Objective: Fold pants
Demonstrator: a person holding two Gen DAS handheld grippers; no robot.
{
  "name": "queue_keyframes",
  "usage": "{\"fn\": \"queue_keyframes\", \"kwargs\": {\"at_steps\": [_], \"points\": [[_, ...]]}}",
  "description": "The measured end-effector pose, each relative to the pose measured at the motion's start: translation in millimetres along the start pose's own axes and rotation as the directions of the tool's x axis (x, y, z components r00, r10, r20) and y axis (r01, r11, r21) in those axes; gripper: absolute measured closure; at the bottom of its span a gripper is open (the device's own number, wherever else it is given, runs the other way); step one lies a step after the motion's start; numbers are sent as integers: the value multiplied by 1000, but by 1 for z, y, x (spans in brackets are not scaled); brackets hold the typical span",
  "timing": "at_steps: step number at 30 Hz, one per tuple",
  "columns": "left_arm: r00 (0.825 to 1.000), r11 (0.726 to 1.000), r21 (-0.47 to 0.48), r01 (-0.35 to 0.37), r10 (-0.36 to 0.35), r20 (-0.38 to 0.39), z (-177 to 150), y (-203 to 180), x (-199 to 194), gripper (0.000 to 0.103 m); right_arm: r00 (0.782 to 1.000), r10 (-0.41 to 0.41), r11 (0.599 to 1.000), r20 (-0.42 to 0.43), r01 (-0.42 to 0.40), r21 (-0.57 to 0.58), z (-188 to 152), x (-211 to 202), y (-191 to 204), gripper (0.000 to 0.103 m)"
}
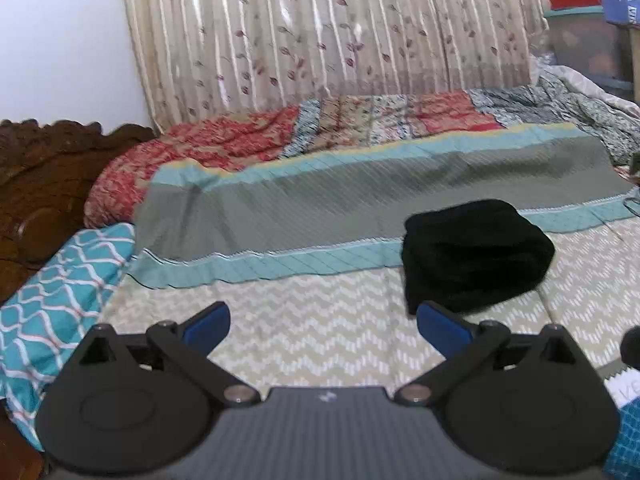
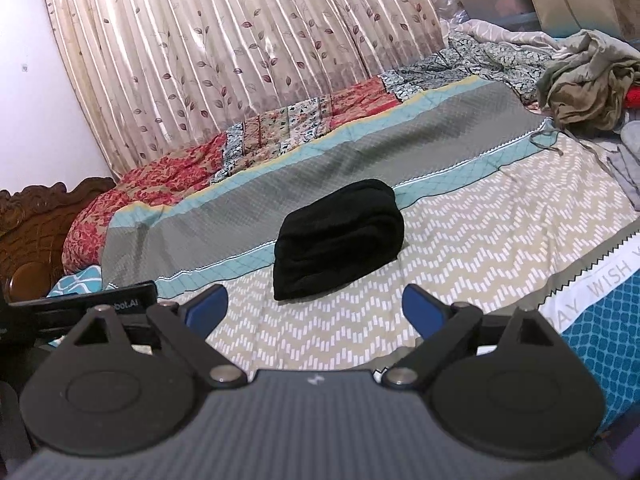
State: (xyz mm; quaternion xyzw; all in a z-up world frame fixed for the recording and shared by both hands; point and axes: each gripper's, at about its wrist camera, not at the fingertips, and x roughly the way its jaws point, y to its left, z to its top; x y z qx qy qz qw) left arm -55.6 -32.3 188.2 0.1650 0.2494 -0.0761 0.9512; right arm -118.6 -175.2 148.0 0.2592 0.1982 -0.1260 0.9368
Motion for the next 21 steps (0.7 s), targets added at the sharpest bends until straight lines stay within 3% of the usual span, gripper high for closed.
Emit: {"fn": "queue_keyframes", "kwargs": {"at_steps": [9, 21], "points": [[999, 999, 12, -38, 38, 21, -1, 0, -7, 0, 1000, 12, 1000, 13, -12, -9, -1, -8, 4, 7], [998, 1000, -17, -14, 13, -57, -6, 5, -4, 0, 1000, 1, 1000, 7, -2, 15, -5, -12, 2, 7]]}}
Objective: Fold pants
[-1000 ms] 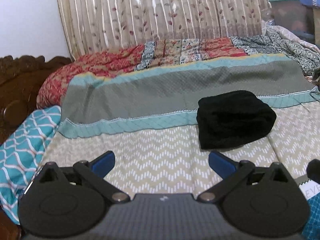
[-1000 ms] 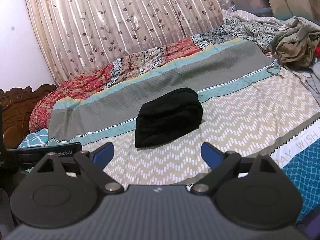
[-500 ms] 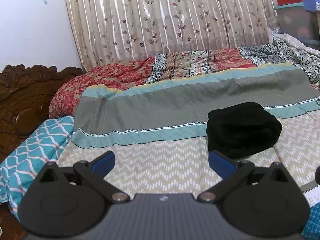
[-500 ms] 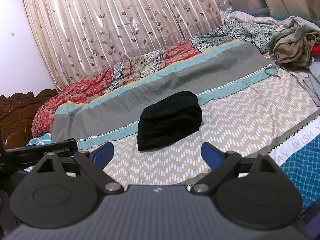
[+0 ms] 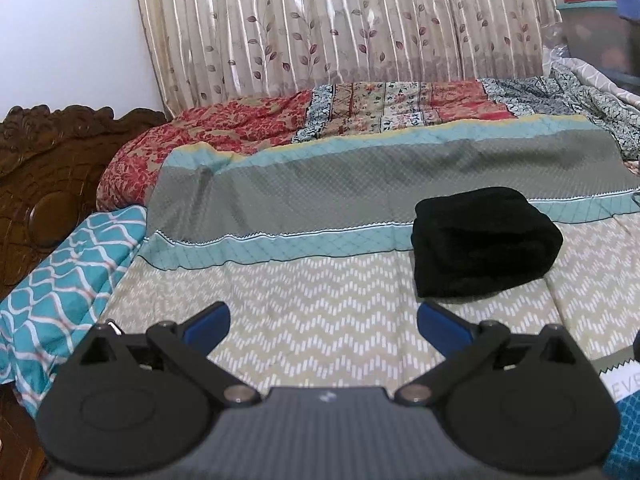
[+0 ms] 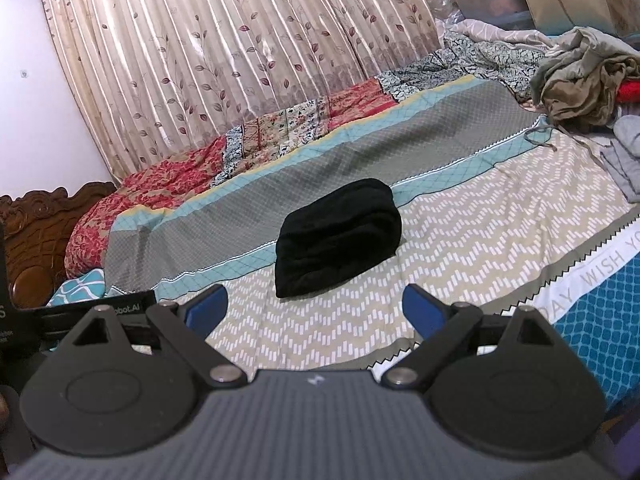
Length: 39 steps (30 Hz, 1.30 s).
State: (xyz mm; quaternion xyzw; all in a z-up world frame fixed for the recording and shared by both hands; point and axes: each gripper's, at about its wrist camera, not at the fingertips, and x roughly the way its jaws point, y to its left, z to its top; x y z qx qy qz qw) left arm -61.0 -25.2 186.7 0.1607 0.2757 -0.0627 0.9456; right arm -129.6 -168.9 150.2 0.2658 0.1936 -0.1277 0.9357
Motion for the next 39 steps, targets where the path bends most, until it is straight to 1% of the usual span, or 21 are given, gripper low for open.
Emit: {"fn": "queue_keyframes", "kwargs": {"at_steps": [5, 8, 14, 20, 23, 26, 32, 39], "points": [[999, 1000, 4, 27, -28, 39, 1, 0, -9, 0, 1000, 9, 1000, -10, -9, 7, -1, -1, 1, 7], [998, 999, 25, 40, -41, 54, 1, -5, -14, 0, 1000, 10, 1000, -11, -10, 11, -1, -1, 1, 7], [999, 997, 81, 17, -21, 47, -3, -17, -13, 0, 1000, 6, 1000, -11, -5, 17, -1, -2, 0, 7], [999, 998, 45, 38, -40, 26, -2, -12, -12, 0, 1000, -1, 1000, -14, 1, 24, -1, -1, 0, 7], [996, 996, 25, 86, -86, 5, -2, -8, -11, 0, 1000, 3, 1000, -21, -3, 23, -2, 0, 1, 7], [994, 994, 7, 110, -110, -15, -3, -5, -9, 0, 999, 6, 1000, -31, -5, 20, -3, 1, 1, 7], [991, 992, -24, 126, -127, -39, -5, 2, -5, 0, 999, 5, 1000, -42, -4, 14, -5, 2, 1, 7], [993, 994, -5, 108, -108, -53, -8, -3, -4, 0, 998, 5, 1000, -58, -5, 12, -7, 4, 1, 7]]}}
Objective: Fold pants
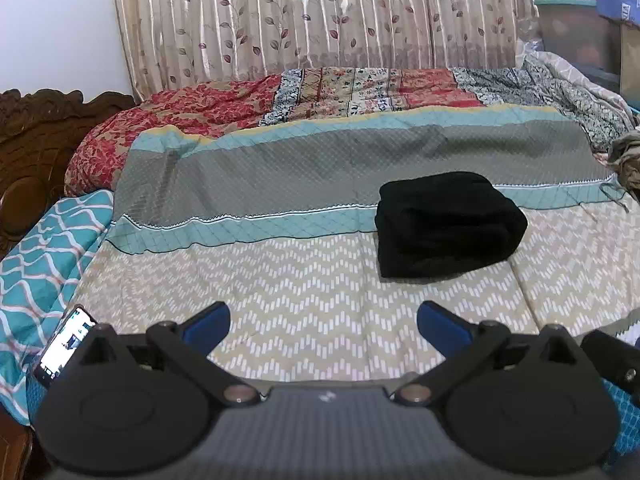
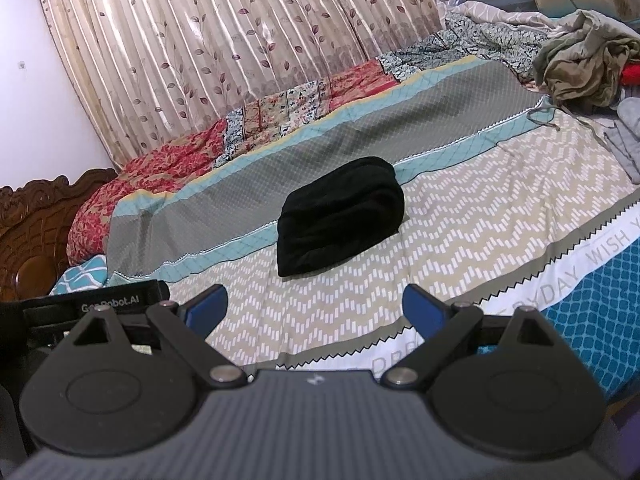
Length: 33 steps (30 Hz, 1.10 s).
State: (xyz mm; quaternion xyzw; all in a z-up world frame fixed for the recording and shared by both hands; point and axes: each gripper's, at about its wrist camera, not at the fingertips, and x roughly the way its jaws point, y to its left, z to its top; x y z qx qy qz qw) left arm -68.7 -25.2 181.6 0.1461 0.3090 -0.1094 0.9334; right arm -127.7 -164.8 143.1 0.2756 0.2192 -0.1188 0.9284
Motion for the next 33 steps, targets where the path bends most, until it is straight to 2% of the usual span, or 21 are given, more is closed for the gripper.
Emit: {"fn": "queue_keyframes", "kwargs": {"at_steps": [7, 9, 11, 12, 20, 33], "points": [[997, 999, -26, 35, -37, -71, -5, 5, 12, 0, 999, -37, 999, -21, 36, -30, -2, 5, 1, 7], [997, 999, -27, 22, -24, -80, -6, 7, 13, 0, 997, -73, 995, -31, 71, -66, -3, 8, 3, 7], [997, 1000, -30, 5, -8, -81, -8, 9, 13, 0, 994, -104, 990, -40, 100, -102, -5, 10, 6, 0], [997, 1000, -29, -2, -1, -81, -9, 10, 14, 0, 993, -114, 988, -44, 108, -110, -6, 11, 7, 0], [994, 999, -29, -20, 16, -113, -12, 12, 20, 0, 988, -143, 982, -56, 134, -135, -10, 15, 7, 0], [991, 999, -5, -37, 36, -128, -14, 6, 22, 0, 988, -138, 985, -72, 130, -112, -11, 16, 5, 0]]}}
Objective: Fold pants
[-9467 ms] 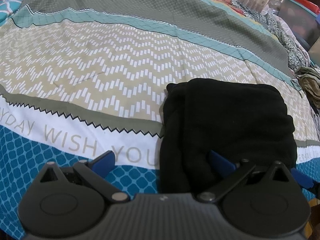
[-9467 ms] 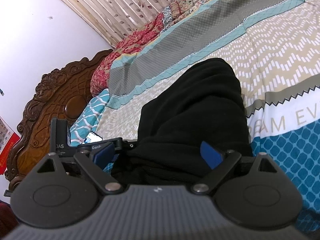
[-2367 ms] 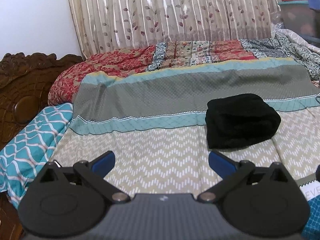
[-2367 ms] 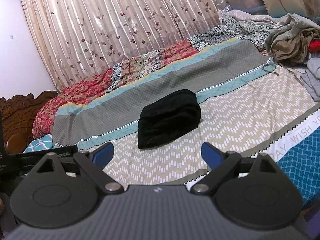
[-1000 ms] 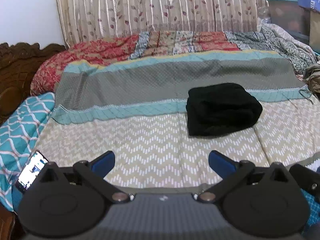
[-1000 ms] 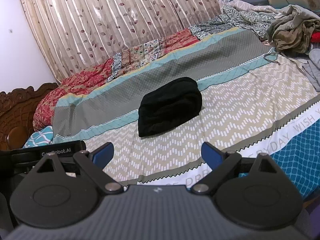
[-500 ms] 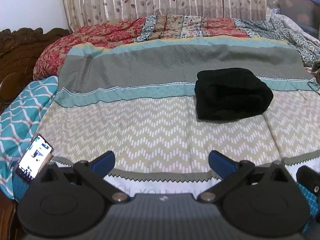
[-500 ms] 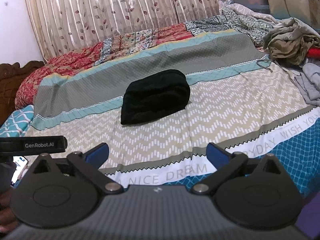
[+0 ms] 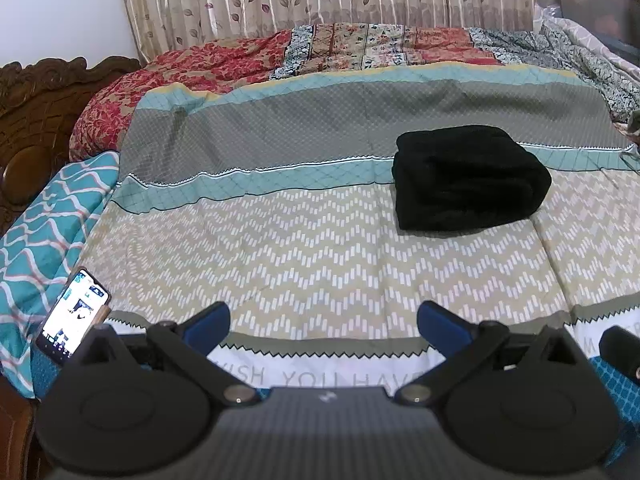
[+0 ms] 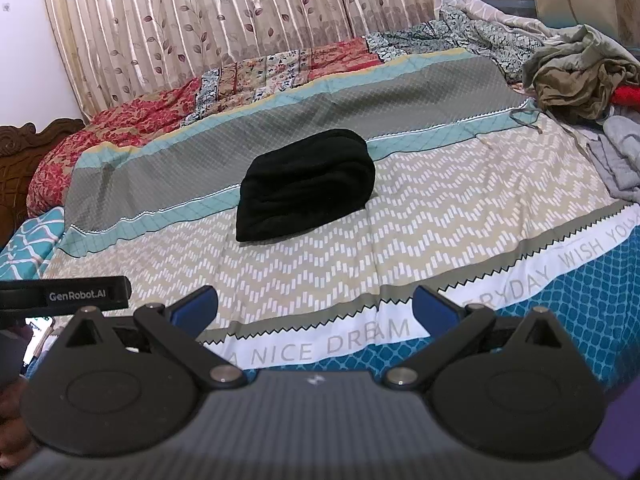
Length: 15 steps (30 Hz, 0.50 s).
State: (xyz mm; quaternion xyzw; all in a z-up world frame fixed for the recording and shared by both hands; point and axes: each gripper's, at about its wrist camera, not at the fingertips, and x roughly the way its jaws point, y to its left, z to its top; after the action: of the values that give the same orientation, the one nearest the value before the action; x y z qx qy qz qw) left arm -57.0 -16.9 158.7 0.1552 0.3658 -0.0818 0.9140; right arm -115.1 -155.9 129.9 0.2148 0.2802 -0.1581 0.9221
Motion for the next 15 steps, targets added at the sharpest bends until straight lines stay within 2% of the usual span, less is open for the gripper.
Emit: {"fn": "queue_keyframes", "kwargs": {"at_steps": [15], "points": [[1000, 999, 47, -4, 4, -13, -2, -9, -1, 0, 1000, 20, 1000, -15, -20, 19, 0, 1, -1, 0]]}}
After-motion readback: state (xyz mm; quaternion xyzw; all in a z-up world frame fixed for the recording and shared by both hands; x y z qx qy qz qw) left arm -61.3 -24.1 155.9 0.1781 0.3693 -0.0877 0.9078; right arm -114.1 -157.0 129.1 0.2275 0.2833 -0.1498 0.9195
